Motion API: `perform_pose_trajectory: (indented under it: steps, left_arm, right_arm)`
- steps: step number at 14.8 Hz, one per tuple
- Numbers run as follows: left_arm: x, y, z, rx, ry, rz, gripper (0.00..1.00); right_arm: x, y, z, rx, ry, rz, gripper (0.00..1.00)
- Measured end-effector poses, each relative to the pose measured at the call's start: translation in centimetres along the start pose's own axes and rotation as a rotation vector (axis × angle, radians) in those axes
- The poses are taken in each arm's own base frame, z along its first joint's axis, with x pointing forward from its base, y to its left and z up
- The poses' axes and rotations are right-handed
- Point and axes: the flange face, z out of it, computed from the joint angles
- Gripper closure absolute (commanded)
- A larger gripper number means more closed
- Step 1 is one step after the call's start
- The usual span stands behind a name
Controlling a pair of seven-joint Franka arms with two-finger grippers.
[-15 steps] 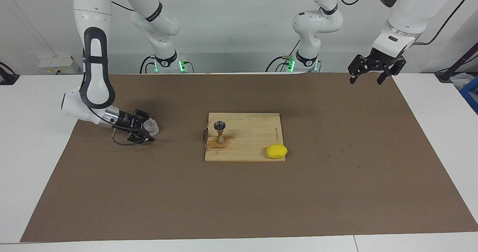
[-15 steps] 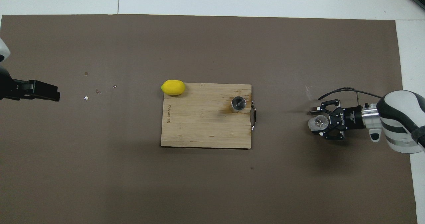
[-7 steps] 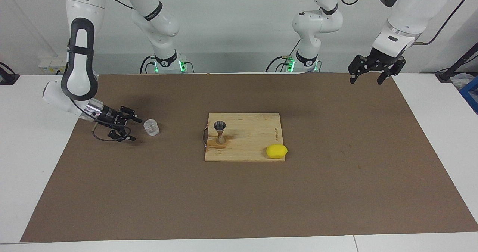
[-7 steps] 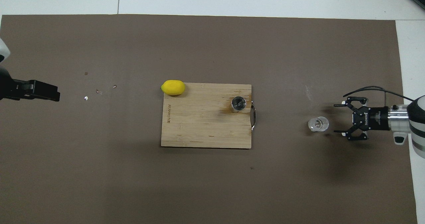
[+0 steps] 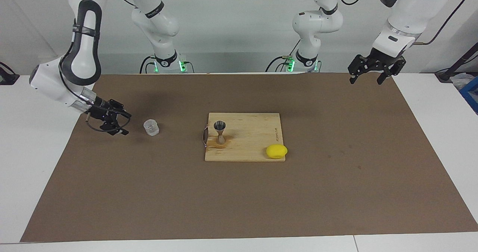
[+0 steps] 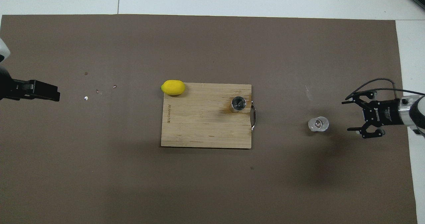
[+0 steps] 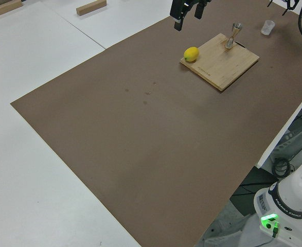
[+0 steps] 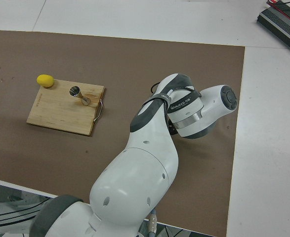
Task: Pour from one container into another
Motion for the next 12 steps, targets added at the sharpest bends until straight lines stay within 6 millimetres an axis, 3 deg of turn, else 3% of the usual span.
perform_pose_trajectory:
  steps: [4, 8, 12]
  left_arm:
    - [0.0, 0.0, 0.0, 0.0, 0.0, 0.0, 0.0]
    - [0.0, 0.0, 0.0, 0.0, 0.0, 0.0, 0.0]
    - [0.0, 0.0, 0.0, 0.0, 0.0, 0.0, 0.0]
  right_arm:
    - [-6.9, -3.0, -0.1, -0.14, 0.153, -0.243, 0.0]
    - [-15.2, -5.4, 1.7, -0.262, 0.257, -0.534, 0.0]
    - [-20.2, -7.1, 1.2, -0.328, 0.322, -0.796, 0.0]
